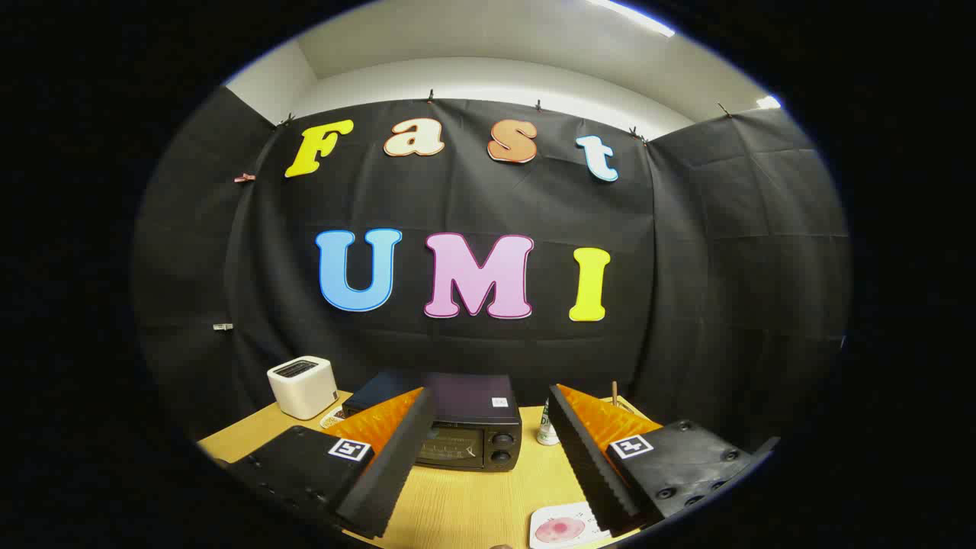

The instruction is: Open the toaster oven, put the food inside, and close the toaster oven door.

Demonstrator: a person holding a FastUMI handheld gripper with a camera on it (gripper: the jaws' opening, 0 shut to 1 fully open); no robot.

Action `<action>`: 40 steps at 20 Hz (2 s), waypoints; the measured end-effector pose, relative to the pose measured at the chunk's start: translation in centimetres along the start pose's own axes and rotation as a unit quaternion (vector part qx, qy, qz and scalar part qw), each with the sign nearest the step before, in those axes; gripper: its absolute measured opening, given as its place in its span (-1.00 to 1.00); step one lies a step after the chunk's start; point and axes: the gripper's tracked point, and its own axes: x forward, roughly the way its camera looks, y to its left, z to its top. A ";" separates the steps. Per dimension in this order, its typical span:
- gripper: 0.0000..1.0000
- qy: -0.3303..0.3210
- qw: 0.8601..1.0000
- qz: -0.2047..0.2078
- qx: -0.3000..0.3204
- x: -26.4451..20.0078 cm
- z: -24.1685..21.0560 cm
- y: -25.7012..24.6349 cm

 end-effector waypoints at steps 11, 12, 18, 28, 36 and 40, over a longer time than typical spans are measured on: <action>0.95 0.003 1.000 0.005 0.008 -0.4 -0.2 0.5; 0.95 0.005 1.000 0.005 0.009 -0.4 -0.3 0.6; 0.95 0.007 1.000 0.003 0.011 0.4 -0.6 0.5; 0.95 0.030 0.999 0.011 0.022 3.2 -2.3 2.7; 0.95 0.086 0.995 -0.025 0.036 10.3 -7.6 4.3; 0.97 0.120 0.992 -0.024 0.037 13.8 -11.2 6.6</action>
